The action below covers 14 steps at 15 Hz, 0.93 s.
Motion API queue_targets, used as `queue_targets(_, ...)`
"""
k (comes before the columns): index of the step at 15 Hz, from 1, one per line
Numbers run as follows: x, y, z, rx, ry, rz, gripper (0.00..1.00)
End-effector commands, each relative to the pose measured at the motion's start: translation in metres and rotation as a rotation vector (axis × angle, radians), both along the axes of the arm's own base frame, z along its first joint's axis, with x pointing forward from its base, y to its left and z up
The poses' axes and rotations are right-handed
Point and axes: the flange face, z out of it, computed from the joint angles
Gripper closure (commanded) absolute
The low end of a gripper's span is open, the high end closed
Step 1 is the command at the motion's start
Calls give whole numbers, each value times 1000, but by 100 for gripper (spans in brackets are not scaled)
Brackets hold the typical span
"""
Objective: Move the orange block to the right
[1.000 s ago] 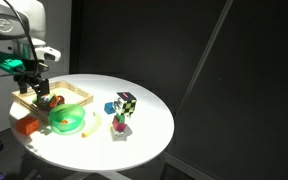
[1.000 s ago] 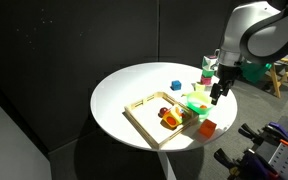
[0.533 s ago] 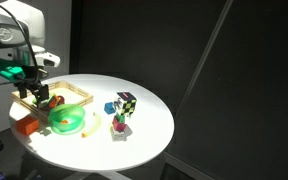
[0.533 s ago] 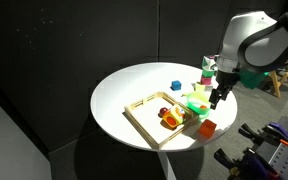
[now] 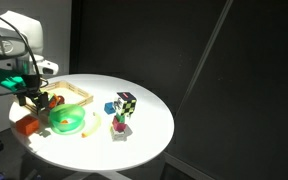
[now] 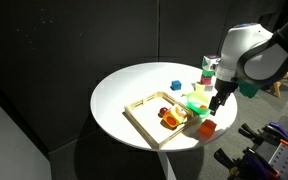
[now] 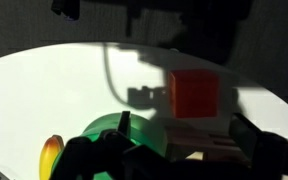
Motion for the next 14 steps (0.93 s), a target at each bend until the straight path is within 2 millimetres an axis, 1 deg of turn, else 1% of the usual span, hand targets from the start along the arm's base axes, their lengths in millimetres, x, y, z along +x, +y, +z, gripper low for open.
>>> queue_targets(1, 2, 5, -10, -15, -17, -5, 0)
queue_targets(8, 0, 24, -26, -23, -18, 10, 0)
queue_targets(14, -2, 37, -37, -24, -23, 57, 0)
